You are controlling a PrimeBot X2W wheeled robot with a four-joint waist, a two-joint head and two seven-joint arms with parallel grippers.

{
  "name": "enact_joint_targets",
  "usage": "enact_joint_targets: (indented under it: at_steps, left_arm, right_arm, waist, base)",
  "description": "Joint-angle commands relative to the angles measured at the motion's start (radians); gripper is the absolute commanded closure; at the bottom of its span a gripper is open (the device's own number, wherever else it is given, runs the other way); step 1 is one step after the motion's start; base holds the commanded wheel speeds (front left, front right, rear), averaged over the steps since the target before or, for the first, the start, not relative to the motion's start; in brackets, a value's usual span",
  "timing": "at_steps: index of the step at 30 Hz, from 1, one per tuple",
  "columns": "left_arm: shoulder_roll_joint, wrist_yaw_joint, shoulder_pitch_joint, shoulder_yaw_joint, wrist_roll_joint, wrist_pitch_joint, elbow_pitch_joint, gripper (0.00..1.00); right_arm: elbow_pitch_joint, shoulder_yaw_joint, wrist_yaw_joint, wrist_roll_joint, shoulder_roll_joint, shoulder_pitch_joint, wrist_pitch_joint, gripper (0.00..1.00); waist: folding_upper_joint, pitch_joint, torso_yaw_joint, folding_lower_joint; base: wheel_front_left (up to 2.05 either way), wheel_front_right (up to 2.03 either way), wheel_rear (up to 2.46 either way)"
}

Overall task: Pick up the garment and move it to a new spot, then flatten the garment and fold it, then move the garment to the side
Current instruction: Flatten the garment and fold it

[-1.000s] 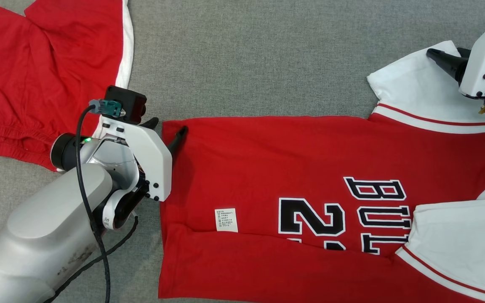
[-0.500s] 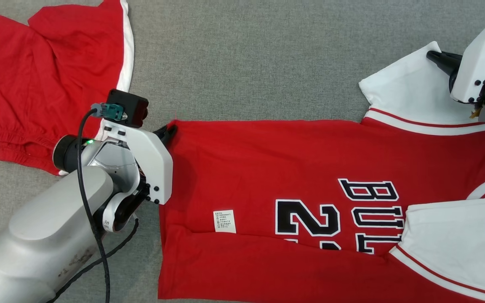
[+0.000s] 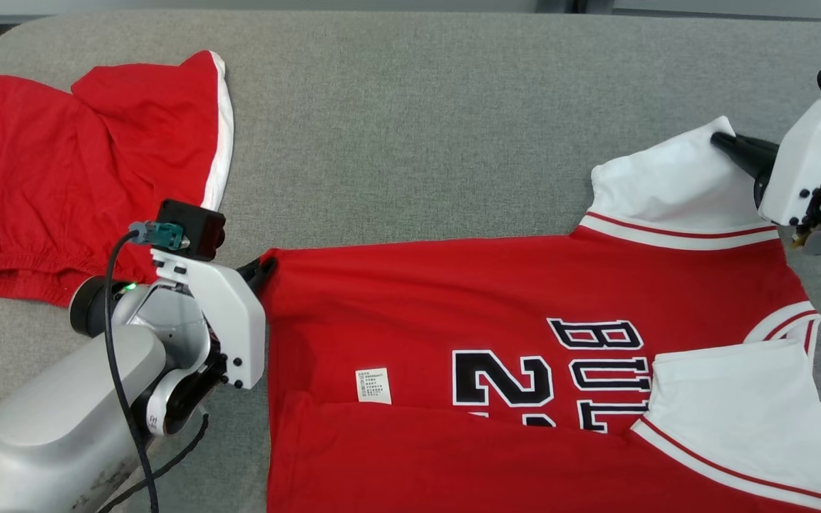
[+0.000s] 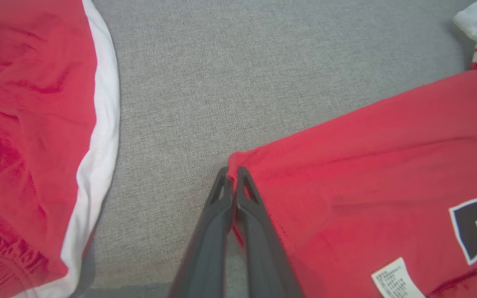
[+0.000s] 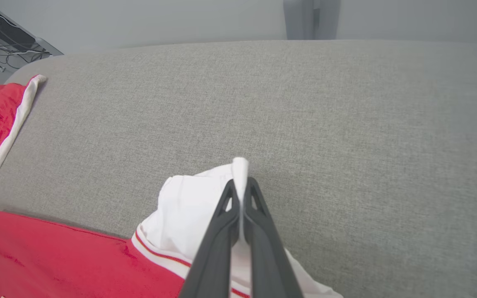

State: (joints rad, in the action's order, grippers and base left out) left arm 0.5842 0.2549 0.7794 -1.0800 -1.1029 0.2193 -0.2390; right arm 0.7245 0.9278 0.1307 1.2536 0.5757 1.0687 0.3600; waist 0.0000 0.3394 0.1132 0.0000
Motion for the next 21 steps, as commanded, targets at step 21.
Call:
enact_joint_targets:
  at_steps: [21]
  left_arm:
    - [0.076, 0.019, -0.162, -0.032, -0.038, -0.011, 0.025, 1.00]
  right_arm:
    - [-0.097, 0.144, 0.000, 0.103, 0.112, -0.185, -0.051, 1.00]
  waist:
    - [0.0000, -0.198, -0.076, 0.0000]
  base:
    - [0.00, 0.00, 0.00]
